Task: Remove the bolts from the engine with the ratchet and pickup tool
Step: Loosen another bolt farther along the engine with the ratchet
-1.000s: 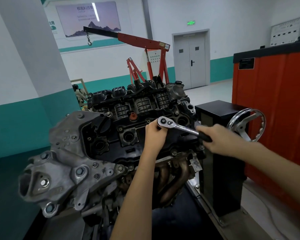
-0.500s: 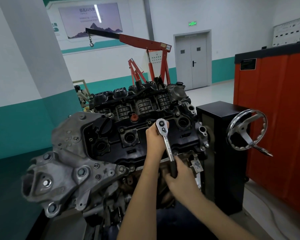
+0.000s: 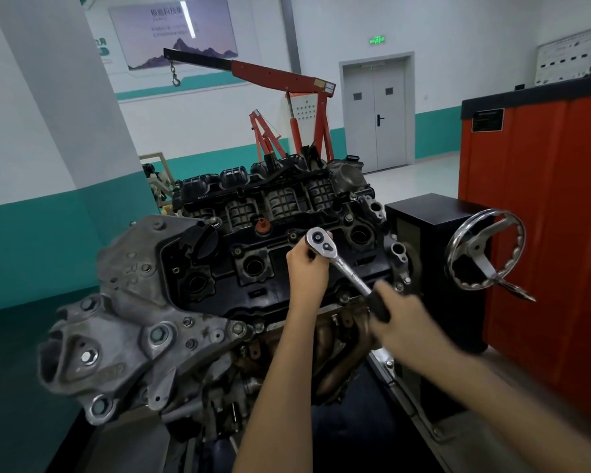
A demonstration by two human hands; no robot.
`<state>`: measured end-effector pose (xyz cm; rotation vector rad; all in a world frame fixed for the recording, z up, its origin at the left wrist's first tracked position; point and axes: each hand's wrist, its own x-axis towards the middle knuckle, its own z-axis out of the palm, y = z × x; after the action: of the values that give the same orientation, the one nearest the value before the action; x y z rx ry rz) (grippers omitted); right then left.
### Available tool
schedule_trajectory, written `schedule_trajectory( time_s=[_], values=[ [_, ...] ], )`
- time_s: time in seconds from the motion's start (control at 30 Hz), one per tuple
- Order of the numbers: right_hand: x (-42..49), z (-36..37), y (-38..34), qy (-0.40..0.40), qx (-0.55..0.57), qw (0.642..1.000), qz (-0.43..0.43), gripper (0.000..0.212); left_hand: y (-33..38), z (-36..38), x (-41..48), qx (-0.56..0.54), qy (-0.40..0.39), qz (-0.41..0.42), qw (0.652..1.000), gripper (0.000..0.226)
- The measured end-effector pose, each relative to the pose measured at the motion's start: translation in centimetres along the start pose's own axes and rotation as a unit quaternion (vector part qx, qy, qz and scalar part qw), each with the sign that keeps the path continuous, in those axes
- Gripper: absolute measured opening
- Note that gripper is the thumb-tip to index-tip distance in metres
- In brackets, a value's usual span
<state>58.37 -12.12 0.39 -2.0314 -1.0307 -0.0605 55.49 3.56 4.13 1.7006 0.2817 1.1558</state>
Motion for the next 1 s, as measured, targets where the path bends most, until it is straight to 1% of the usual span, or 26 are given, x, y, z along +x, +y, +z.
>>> schedule_trajectory(
  time_s=[0.03,0.1,0.17,0.2,0.27,0.37,0.4,0.43,0.5,0.53,0.57,0.6,0.63,0.67,0.7,0.73,0.77,0.83,0.87,0.93,1.0],
  values=[
    [-0.9,2.2,-1.0,0.012,0.077,0.997,0.020,0.023,0.2,0.2,-0.1,-0.009,0.004,-0.004,1.000,0.056],
    [-1.8,6.2,-3.4,0.037,0.178,0.982,0.041,0.021,0.1,0.3,0.1,-0.023,0.022,-0.008,0.999,0.058],
    [-1.9,8.0,-4.9,0.039,0.232,0.971,0.043,0.020,0.1,0.1,0.4,-0.027,0.029,-0.022,0.999,0.056],
    [-1.7,7.8,-4.7,0.032,0.224,0.973,0.040,0.021,0.1,-0.2,0.5,-0.024,0.024,-0.026,0.999,0.056],
    [-1.2,5.5,-2.9,-0.001,0.155,0.988,0.021,0.022,0.1,-0.6,0.5,-0.012,0.000,-0.022,1.000,0.056],
    [0.6,-0.8,0.2,-0.065,0.040,0.996,-0.051,0.024,0.2,-0.7,0.5,0.021,-0.029,-0.008,0.999,0.053],
    [1.9,-3.0,0.7,-0.080,-0.031,0.993,-0.077,0.024,0.3,-0.7,0.5,0.030,-0.032,-0.005,0.999,0.049],
    [3.4,-5.0,1.1,-0.089,-0.119,0.984,-0.100,0.023,0.3,-0.8,0.7,0.038,-0.035,-0.001,0.999,0.042],
    [6.4,-7.8,0.8,-0.068,-0.285,0.946,-0.139,0.017,0.4,-0.9,0.8,0.050,-0.043,0.004,0.998,0.029],
    [7.3,-8.5,0.4,-0.044,-0.330,0.930,-0.158,0.014,0.4,-1.0,0.7,0.052,-0.039,0.001,0.998,0.026],
    [7.7,-8.5,0.2,-0.022,-0.346,0.923,-0.168,0.013,0.2,-1.0,0.6,0.050,-0.030,-0.004,0.998,0.023],
    [7.6,-8.1,0.2,-0.006,-0.342,0.925,-0.162,0.015,0.1,-1.1,0.5,0.045,-0.021,-0.007,0.999,0.019],
    [6.9,-7.2,0.6,0.004,-0.327,0.934,-0.144,0.017,-0.1,-1.0,0.4,0.039,-0.015,-0.007,0.999,0.018],
    [5.7,-5.7,1.1,0.010,-0.290,0.950,-0.115,0.020,-0.3,-0.9,0.3,0.033,-0.014,-0.006,0.999,0.019],
    [4.1,-4.0,1.4,0.012,-0.226,0.971,-0.078,0.021,-0.5,-0.7,0.3,0.028,-0.015,-0.001,0.999,0.027],
    [2.4,-2.1,1.5,0.010,-0.136,0.990,-0.040,0.022,-0.5,-0.5,0.2,0.023,-0.015,0.004,1.000,0.040],
    [0.9,-0.3,1.1,0.014,-0.038,0.999,-0.013,0.024,-0.5,-0.3,0.2,0.020,-0.017,0.010,1.000,0.049],
    [-0.9,3.4,-0.7,0.032,0.119,0.992,0.014,0.027,-0.2,0.0,0.2,0.009,-0.011,0.007,1.000,0.057],
    [-1.3,5.1,-1.7,0.034,0.169,0.985,0.029,0.026,-0.2,0.1,0.2,0.003,-0.003,0.002,1.000,0.058],
    [-1.7,7.5,-3.5,0.035,0.228,0.972,0.053,0.022,-0.3,0.1,0.2,-0.023,0.004,-0.028,0.999,0.059],
    [-1.7,7.4,-3.8,0.022,0.228,0.972,0.054,0.022,-0.2,-0.3,0.3,-0.034,-0.003,-0.044,0.998,0.060]
  ],
)
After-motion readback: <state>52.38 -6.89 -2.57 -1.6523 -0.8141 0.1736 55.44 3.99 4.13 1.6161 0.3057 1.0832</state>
